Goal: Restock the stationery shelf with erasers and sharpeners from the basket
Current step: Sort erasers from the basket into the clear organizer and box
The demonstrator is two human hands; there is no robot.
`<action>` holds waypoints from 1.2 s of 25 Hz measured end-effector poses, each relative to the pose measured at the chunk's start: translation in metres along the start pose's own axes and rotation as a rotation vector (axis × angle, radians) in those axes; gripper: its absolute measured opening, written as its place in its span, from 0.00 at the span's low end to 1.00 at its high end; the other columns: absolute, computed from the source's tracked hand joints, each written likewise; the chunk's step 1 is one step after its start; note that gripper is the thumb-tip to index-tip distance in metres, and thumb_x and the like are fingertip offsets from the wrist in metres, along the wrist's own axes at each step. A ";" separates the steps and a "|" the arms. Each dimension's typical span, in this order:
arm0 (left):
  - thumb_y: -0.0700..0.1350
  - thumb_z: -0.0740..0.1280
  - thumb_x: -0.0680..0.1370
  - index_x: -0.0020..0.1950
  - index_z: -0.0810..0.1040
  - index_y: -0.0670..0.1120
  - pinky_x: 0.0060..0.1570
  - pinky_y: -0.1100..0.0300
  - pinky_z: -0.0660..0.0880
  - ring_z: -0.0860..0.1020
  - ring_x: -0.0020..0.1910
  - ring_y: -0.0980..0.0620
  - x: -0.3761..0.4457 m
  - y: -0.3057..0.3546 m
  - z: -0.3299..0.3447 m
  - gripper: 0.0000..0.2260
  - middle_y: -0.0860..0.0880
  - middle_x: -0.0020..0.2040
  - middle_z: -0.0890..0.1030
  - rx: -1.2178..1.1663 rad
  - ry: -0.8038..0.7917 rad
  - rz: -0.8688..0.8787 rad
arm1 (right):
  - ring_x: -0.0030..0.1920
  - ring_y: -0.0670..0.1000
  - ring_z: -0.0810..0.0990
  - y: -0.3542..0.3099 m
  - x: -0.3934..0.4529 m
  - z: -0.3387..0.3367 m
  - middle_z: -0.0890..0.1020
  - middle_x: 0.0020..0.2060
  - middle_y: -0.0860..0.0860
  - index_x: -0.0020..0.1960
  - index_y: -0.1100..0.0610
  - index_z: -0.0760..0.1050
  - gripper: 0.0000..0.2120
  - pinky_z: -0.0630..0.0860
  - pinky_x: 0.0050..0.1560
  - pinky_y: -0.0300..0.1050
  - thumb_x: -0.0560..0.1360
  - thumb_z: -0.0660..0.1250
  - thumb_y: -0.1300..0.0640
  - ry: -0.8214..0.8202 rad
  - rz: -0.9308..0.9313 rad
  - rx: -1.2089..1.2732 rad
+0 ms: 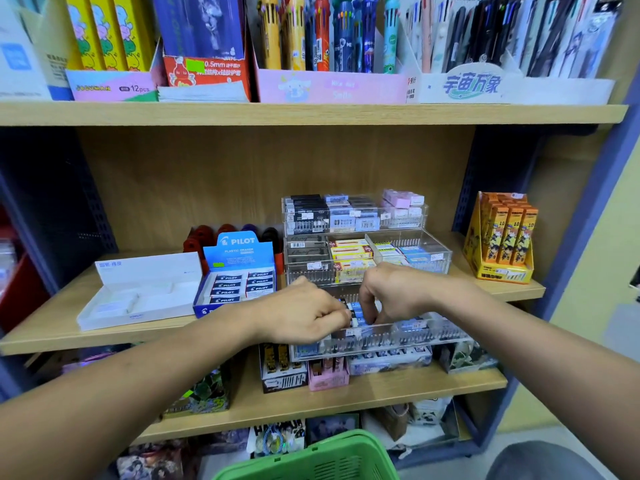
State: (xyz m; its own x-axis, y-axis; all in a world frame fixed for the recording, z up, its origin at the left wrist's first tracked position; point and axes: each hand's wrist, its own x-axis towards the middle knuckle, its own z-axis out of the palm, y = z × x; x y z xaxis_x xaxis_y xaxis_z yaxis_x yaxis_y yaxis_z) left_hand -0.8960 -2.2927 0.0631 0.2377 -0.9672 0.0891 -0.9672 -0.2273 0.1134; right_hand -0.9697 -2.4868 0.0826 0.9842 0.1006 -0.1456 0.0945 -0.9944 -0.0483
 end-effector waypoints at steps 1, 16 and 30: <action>0.56 0.49 0.82 0.47 0.79 0.47 0.52 0.56 0.60 0.76 0.38 0.48 0.001 -0.001 0.002 0.22 0.46 0.38 0.80 0.034 -0.006 0.000 | 0.38 0.42 0.78 -0.002 0.001 0.003 0.84 0.40 0.45 0.45 0.53 0.85 0.04 0.71 0.36 0.30 0.71 0.76 0.59 0.006 0.003 -0.011; 0.44 0.66 0.77 0.42 0.81 0.49 0.34 0.60 0.72 0.76 0.32 0.58 -0.054 0.035 0.002 0.06 0.54 0.32 0.79 -0.382 0.375 -0.078 | 0.33 0.39 0.78 -0.068 -0.065 0.017 0.82 0.31 0.41 0.45 0.51 0.84 0.03 0.72 0.36 0.33 0.74 0.72 0.57 0.273 -0.075 0.537; 0.44 0.67 0.76 0.44 0.78 0.44 0.39 0.56 0.71 0.77 0.41 0.43 -0.074 -0.015 0.277 0.04 0.39 0.44 0.81 -0.368 -0.401 -0.543 | 0.48 0.58 0.82 -0.105 0.051 0.302 0.82 0.44 0.60 0.48 0.62 0.80 0.07 0.69 0.39 0.44 0.75 0.67 0.59 -0.308 0.174 0.340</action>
State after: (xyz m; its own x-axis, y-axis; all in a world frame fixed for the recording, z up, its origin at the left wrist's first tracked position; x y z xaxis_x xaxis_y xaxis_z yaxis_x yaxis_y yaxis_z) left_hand -0.9240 -2.2494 -0.2195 0.5527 -0.7133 -0.4308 -0.6150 -0.6980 0.3667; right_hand -0.9745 -2.3669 -0.2186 0.8862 -0.0095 -0.4632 -0.1720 -0.9351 -0.3100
